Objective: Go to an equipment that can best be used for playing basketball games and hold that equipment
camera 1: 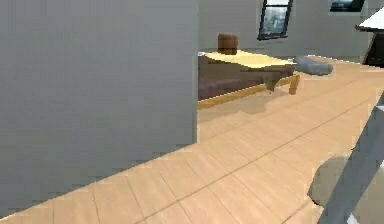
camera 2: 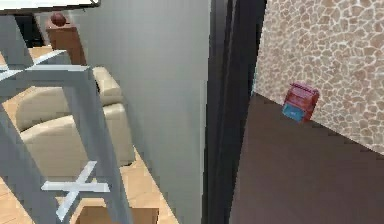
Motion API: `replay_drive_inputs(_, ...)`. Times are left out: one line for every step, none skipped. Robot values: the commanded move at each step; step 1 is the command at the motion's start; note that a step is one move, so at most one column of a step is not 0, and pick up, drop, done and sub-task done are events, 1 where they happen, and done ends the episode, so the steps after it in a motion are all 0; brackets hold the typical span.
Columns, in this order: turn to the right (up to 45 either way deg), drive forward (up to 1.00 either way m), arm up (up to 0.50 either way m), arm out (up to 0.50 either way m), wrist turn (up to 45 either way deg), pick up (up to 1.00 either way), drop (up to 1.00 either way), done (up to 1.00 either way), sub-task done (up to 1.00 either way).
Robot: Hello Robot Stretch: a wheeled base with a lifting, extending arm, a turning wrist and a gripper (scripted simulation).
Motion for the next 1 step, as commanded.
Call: replay_drive_inputs(0.0, 1.0, 0.0, 0.0, 0.0, 0.0, 0.0, 0.0, 0.0)
